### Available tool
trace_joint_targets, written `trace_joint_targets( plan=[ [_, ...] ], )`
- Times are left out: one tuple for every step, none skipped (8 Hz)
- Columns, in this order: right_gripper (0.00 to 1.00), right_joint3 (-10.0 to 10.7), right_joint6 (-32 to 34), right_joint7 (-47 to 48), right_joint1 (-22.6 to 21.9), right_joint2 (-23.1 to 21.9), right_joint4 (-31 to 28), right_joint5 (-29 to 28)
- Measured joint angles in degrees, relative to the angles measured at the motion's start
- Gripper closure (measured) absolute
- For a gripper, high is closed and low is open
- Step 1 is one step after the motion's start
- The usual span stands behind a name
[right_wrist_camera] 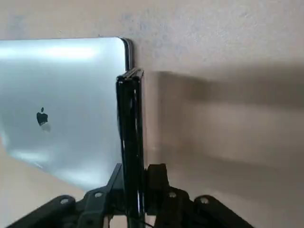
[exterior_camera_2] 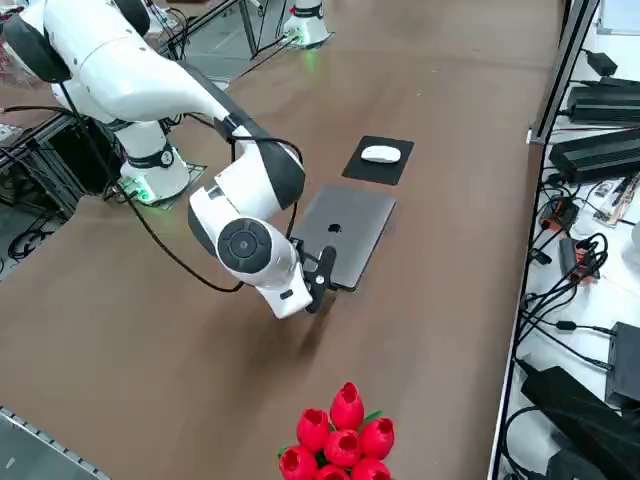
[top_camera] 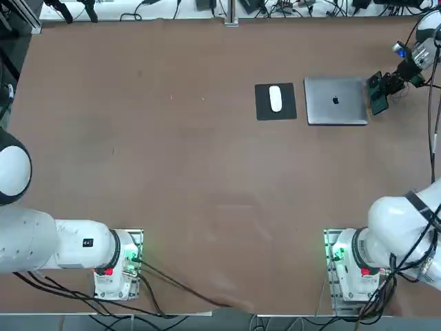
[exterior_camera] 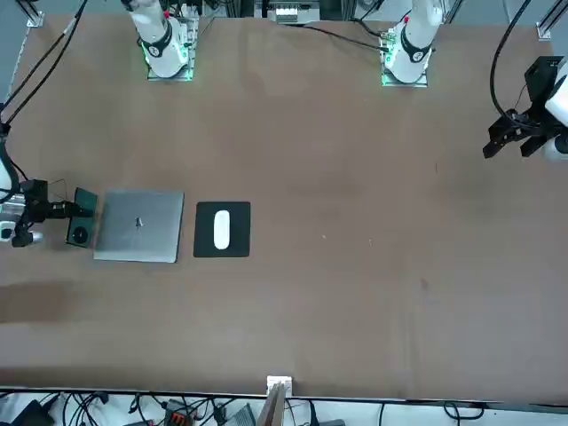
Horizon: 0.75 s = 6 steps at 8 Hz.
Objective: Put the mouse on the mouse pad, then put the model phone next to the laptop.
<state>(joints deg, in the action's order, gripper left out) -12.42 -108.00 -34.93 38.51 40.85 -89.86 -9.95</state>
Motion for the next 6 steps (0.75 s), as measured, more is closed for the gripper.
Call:
trace_joint_targets(
  plan=[
    [0.84,0.0,0.3,-0.2,0.1,0.1,0.1,-0.2],
    [0.84,0.0,0.5,-0.3,0.2,0.5,0.1,-0.7],
    [0.84,0.0,0.5,-0.4,0.2,1.1,0.1,-1.5],
    [0.84,-0.1,0.4,-0.5,0.2,1.7,0.1,-1.9],
    [0.84,-0.1,0.3,-0.7,0.2,2.1,0.1,-2.1],
    [0.84,-0.1,-0.1,-0.9,0.2,2.4,0.1,-2.1]
  ],
)
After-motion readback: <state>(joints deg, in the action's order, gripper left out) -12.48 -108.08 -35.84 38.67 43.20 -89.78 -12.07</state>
